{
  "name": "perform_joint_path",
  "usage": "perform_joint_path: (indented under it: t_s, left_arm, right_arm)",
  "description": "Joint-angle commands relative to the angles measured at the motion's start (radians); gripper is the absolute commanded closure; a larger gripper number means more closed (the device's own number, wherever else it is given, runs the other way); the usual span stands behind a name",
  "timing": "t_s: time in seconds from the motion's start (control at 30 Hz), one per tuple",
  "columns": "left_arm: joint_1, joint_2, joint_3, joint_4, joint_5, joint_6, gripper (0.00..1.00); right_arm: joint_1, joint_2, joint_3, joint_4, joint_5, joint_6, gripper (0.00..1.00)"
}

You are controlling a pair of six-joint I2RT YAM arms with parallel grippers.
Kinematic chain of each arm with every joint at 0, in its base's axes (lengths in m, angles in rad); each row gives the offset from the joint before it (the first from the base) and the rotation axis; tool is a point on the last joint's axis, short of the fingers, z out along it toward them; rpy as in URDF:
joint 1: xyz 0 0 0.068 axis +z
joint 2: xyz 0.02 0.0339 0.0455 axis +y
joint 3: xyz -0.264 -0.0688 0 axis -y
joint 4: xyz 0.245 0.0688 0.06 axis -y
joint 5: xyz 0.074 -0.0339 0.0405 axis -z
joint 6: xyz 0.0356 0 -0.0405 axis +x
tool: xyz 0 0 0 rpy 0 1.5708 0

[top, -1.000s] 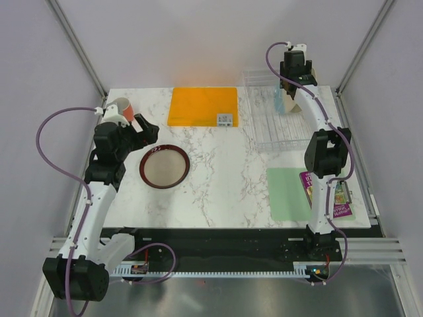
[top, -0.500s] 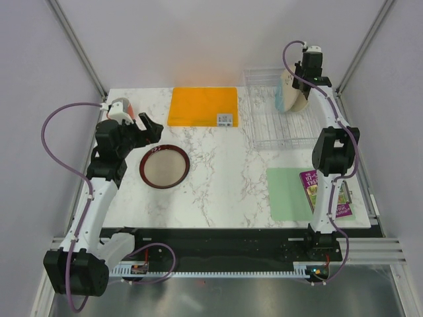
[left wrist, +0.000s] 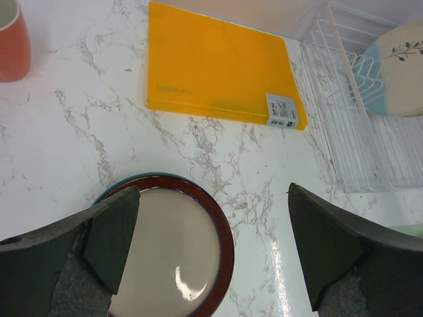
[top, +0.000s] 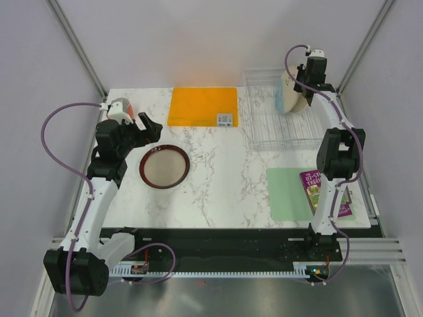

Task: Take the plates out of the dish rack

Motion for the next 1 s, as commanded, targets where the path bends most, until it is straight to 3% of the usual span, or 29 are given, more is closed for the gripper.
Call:
perform_joint_path:
  t_s: [0.0, 0.2, 0.53, 0.77, 0.97]
  left_arm:
    - [0.000, -0.003, -0.005, 0.021, -0.058, -0.012, 0.00]
    - [0.000, 0.028, 0.042, -0.076, -0.061, 0.022, 0.00]
    - [0.000, 0.015, 0.007, -0.072, -0.042, 0.010, 0.00]
    - [0.000, 0.006, -0.065, 0.035, 0.038, -0.059, 0.00]
    - [0.000, 0.057, -0.111, 0.132, 0.144, -0.127, 0.00]
  right_arm:
    - [0.059, -0.141, -0.002, 0.057, 0.148, -0.088, 1.00]
    - [0.152, -0.233, -0.058, 0.100, 0.367, -0.215, 1.00]
    - [0.216, -0.373, -0.099, 0.126, 0.481, -0.295, 1.00]
    - [0.234, -0.497, -0.146, 0.045, 0.360, -0.202, 1.00]
    - [0.251, -0.595, -0.228, -0.044, 0.009, 0.062, 1.00]
